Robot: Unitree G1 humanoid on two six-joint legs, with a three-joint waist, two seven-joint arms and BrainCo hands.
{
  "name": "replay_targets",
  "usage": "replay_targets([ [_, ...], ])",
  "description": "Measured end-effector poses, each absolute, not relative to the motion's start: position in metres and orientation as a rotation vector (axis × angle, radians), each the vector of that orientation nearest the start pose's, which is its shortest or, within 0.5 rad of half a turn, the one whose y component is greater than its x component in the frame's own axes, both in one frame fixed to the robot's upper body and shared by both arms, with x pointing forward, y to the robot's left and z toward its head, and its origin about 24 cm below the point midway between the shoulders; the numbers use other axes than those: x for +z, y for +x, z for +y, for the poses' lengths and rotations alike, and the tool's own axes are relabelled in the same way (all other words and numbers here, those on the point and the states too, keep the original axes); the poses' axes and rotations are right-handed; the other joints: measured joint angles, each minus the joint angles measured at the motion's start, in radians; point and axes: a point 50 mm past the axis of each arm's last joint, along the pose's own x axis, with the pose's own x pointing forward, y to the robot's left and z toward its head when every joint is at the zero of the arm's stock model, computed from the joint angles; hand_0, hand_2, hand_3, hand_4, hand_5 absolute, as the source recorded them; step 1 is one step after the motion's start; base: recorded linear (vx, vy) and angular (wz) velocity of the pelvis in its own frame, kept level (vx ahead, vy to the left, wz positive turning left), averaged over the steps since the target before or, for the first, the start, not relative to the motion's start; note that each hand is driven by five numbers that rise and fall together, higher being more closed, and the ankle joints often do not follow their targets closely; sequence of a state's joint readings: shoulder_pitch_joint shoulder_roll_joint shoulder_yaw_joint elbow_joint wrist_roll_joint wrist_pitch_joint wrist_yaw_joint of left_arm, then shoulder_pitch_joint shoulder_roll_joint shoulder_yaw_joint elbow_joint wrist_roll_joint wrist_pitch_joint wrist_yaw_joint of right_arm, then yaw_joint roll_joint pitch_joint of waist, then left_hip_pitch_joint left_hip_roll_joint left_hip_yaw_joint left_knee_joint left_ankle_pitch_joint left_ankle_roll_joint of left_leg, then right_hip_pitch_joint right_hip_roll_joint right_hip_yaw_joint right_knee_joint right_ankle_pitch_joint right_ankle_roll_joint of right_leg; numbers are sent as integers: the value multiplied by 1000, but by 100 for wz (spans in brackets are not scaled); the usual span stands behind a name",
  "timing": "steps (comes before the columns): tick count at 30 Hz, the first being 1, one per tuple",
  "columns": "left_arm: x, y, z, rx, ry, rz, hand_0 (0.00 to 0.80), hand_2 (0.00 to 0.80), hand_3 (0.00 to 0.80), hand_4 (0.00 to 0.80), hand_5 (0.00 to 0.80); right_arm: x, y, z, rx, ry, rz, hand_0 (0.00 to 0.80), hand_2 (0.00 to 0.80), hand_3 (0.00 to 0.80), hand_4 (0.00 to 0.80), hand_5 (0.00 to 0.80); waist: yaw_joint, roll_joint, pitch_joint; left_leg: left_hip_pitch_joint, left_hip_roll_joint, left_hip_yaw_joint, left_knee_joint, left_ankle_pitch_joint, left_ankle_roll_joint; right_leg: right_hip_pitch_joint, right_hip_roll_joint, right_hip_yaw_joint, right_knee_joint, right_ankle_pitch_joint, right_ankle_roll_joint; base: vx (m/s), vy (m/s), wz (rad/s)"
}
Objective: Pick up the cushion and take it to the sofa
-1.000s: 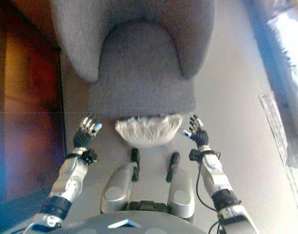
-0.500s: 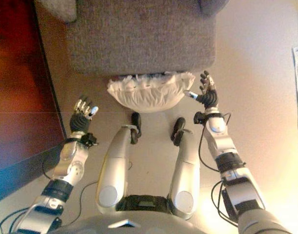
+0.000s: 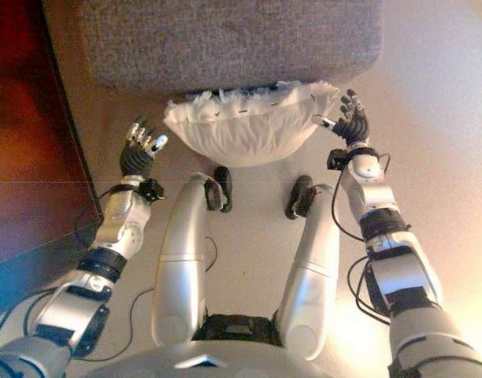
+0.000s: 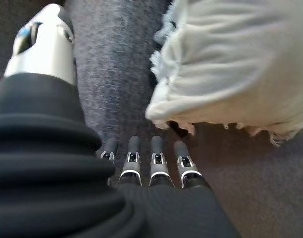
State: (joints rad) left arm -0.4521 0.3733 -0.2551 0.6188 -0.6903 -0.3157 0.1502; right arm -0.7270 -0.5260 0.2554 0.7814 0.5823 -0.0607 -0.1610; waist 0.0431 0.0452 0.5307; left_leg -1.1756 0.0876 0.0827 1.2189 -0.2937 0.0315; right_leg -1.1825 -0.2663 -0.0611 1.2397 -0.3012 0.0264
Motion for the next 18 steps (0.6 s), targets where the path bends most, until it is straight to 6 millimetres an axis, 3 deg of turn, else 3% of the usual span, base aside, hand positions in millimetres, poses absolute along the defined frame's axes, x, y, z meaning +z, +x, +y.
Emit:
replay_targets([
  [7, 69, 350, 204, 115, -241, -37, 0, 0, 0, 0, 0, 113, 383, -247, -200, -85, 106, 0, 0, 0, 0, 0, -3, 4, 0, -69, 14, -4, 81, -7, 4, -73, 21, 29, 73, -1, -1, 3, 1, -3],
  [13, 68, 353, 203, 74, -321, -8, 0, 0, 0, 0, 0, 113, 386, -245, -160, -33, 125, 0, 0, 0, 0, 0, -7, 4, 0, -80, 16, -4, 88, -7, 3, -87, 28, 35, 80, -1, -1, -11, 3, -2],
  [18, 78, 361, 198, 33, -368, -5, 0, 0, 0, 0, 0, 132, 395, -235, -94, -33, 86, 0, 0, 0, 0, 0, -9, 4, 0, -111, 16, -3, 88, -7, 3, -120, 28, 35, 80, -1, -1, -28, 13, 0],
])
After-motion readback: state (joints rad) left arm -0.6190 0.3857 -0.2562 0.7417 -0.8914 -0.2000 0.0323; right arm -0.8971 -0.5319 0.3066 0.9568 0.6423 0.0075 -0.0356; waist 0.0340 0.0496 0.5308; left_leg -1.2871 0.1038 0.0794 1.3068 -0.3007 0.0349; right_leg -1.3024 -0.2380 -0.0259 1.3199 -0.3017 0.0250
